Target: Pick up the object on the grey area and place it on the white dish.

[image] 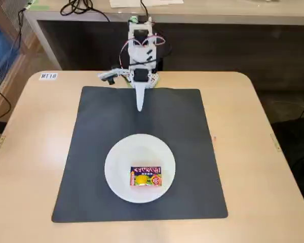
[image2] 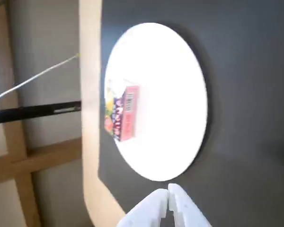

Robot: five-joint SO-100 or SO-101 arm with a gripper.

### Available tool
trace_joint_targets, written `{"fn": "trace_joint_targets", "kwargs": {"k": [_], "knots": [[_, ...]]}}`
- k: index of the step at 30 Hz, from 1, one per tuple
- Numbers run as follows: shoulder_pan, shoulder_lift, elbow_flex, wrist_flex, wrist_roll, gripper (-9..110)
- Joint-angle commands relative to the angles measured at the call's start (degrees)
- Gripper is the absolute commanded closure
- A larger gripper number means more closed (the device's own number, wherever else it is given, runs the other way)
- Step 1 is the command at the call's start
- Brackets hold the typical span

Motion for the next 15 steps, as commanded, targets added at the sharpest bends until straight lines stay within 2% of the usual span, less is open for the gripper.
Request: {"fn": "trace_joint_targets", "kwargs": {"k": [1,6,10,15], "knots": [[0.6,1.5,5.9,-5.1,-0.4,102],[0.6,9.1,14.6,-6.3,-0.1,102],[1.1,27.9,23.4,0.7,1.7,102],[0.8,28.7,24.1,1.7,0.6,102]]}}
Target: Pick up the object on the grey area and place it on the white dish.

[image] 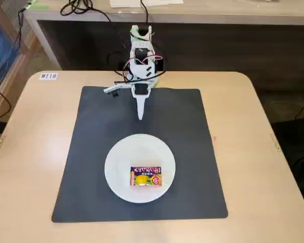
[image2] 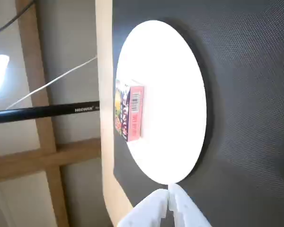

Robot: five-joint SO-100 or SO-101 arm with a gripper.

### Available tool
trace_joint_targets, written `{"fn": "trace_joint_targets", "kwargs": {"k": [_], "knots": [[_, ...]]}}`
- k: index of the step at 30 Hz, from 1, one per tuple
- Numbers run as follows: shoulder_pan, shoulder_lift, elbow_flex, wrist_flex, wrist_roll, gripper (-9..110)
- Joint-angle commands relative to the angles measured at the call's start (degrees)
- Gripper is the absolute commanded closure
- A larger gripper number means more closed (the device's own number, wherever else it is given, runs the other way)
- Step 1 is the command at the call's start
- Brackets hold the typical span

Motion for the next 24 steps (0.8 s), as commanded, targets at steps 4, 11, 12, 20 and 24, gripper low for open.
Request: {"fn": "trace_joint_targets", "kwargs": {"k": [4,11,12,20,24], "knots": [[2.4,2.2,5.3,-0.1,1.3,102],[6.6,2.2,7.9,-6.6,-1.3,102],[6.6,2.2,7.9,-6.6,-1.4,102],[5.4,2.2,8.1,-6.8,-3.6,100],[4.2,2.2,8.1,-6.2,-5.4,101]]}}
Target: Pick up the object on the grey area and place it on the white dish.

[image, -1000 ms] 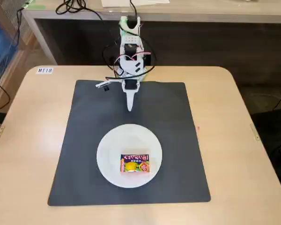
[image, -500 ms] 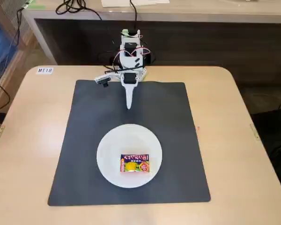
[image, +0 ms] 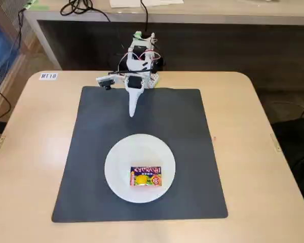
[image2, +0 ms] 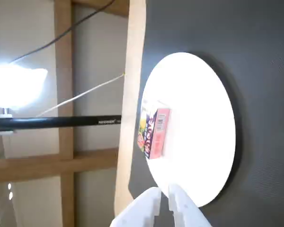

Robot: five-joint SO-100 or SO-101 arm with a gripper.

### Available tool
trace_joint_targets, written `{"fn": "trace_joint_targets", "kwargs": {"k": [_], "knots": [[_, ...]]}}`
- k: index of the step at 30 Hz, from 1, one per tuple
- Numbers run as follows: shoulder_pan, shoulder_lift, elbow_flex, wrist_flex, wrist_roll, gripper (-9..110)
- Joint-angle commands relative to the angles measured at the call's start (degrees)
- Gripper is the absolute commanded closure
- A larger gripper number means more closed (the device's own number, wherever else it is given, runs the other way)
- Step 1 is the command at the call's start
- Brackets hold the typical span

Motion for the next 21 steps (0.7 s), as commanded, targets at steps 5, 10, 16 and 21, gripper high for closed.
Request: {"fn": "trace_joint_targets", "kwargs": {"k": [5,10,16,21], "knots": [[4.5,1.5,7.6,-0.4,4.0,101],[2.7,1.5,7.6,0.0,1.1,95],[0.2,1.5,7.6,-1.8,4.3,98],[0.6,0.9,7.6,-2.0,3.3,92]]}}
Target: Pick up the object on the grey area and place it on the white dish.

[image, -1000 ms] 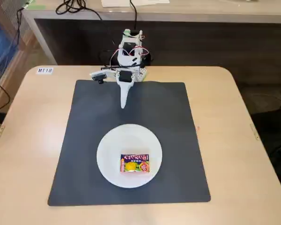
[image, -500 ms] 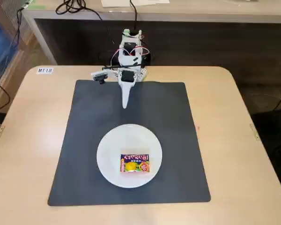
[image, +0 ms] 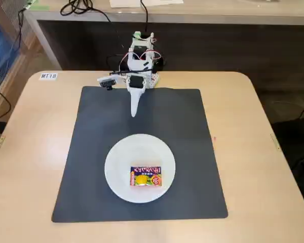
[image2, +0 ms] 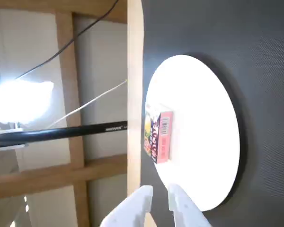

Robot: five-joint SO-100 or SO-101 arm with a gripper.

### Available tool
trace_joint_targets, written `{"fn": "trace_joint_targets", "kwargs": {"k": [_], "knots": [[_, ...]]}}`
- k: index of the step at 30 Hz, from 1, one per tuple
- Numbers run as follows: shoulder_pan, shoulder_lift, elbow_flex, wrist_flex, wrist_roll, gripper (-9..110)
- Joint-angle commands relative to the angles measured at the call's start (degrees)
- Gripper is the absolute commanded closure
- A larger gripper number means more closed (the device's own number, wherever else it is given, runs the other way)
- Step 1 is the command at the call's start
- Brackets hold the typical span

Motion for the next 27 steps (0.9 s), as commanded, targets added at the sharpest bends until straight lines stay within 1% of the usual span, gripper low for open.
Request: {"fn": "trace_joint_targets", "kwargs": {"k": [1,2,4,8,9,10,12,20,21,25,27], "knots": [[-0.6,0.9,7.6,-1.0,-2.1,91],[-0.7,1.0,7.6,-0.6,-2.5,89],[-0.4,1.4,7.6,-0.6,-0.5,101],[0.5,0.7,7.6,-3.2,5.5,101],[0.9,0.8,7.6,-2.9,6.0,99],[1.1,1.1,7.6,-1.8,5.6,97],[1.4,1.4,7.6,-1.4,5.9,101],[1.7,1.4,7.6,-1.3,5.8,101],[1.6,1.4,7.6,-1.4,5.4,101],[-1.6,1.4,7.6,-2.4,-3.7,101],[-0.9,1.4,7.6,-1.3,-4.0,101]]}}
